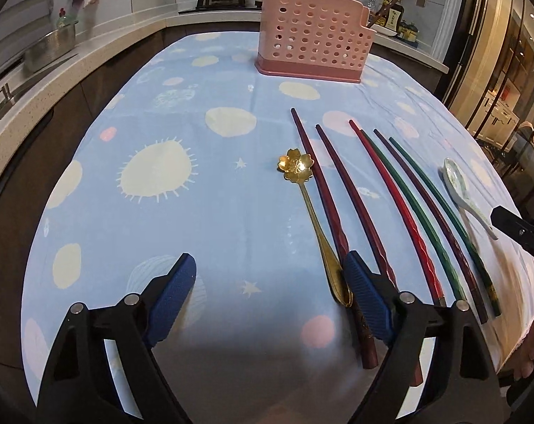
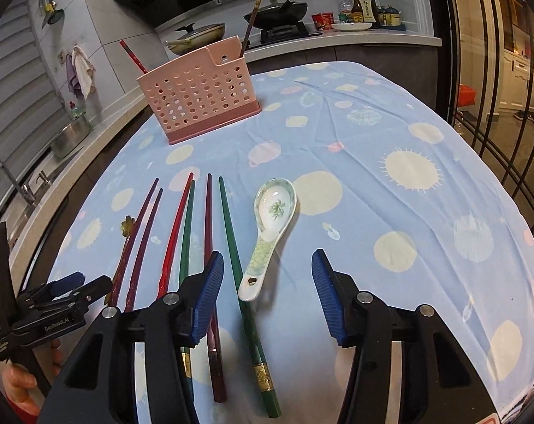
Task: Organize utensils
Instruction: 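Close left gripper on gold spoon while right gripper closes on white ceramic spoon, then lift both spoons and carry them over the pink holder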
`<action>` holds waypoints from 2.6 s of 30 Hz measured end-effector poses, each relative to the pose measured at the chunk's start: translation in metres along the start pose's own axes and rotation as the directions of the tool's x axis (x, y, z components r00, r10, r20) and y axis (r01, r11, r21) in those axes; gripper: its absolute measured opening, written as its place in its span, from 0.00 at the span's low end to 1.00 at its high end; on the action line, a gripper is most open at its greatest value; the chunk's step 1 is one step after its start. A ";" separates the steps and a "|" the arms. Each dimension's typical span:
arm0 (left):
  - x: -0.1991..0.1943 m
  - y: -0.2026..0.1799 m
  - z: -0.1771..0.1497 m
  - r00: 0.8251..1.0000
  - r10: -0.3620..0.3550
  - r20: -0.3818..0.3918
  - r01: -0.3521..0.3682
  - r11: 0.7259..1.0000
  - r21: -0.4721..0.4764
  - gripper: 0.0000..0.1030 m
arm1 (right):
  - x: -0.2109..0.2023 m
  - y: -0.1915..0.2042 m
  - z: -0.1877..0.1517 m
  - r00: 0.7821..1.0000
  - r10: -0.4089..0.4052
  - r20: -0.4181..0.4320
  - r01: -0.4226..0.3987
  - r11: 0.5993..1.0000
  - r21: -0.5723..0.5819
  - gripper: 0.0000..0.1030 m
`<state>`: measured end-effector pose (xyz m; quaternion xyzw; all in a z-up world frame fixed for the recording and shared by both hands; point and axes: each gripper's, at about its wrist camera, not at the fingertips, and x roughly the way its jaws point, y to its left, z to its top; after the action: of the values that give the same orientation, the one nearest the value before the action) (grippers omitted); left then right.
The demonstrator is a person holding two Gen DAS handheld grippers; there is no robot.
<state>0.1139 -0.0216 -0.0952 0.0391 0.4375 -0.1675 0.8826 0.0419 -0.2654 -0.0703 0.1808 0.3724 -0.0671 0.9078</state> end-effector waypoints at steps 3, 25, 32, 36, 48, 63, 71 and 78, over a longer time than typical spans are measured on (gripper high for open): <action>-0.002 0.003 -0.001 1.000 0.001 0.002 -0.001 1.000 0.001 0.71 | 0.001 0.001 0.001 1.000 0.003 -0.001 -0.003 1.000 0.001 0.46; -0.003 0.003 -0.006 0.998 0.070 0.003 -0.070 0.996 0.056 0.62 | 0.007 0.000 0.003 1.000 -0.004 -0.002 0.004 1.000 -0.007 0.40; -0.008 -0.003 -0.002 0.999 -0.031 -0.022 0.031 0.999 0.009 0.64 | 0.011 0.002 0.003 1.000 0.001 -0.006 -0.001 1.000 -0.009 0.39; -0.002 -0.018 -0.004 1.000 -0.005 -0.021 0.007 0.998 0.057 0.64 | 0.013 0.003 0.004 1.000 0.004 -0.013 -0.004 1.000 -0.010 0.40; -0.006 -0.008 -0.007 0.999 0.030 -0.023 -0.028 0.998 0.063 0.57 | 0.022 0.007 0.002 0.999 0.020 -0.035 -0.021 1.000 -0.022 0.32; -0.005 -0.019 -0.006 0.988 -0.142 -0.055 0.145 0.988 0.049 0.11 | 0.029 0.000 -0.001 0.998 0.028 -0.063 -0.028 1.000 0.000 0.15; -0.010 -0.020 -0.004 0.988 -0.142 -0.055 0.145 0.988 0.047 0.11 | 0.025 -0.006 -0.003 0.998 0.025 -0.065 -0.025 1.000 0.001 0.12; -0.018 -0.017 -0.003 0.989 -0.144 -0.044 0.146 0.988 0.043 0.11 | 0.018 -0.012 -0.008 0.997 0.031 -0.069 -0.029 0.999 0.022 0.12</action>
<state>0.0959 -0.0327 -0.0814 0.0313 0.4532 -0.2404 0.8578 0.0468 -0.2733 -0.0917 0.1982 0.4001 -0.0511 0.8933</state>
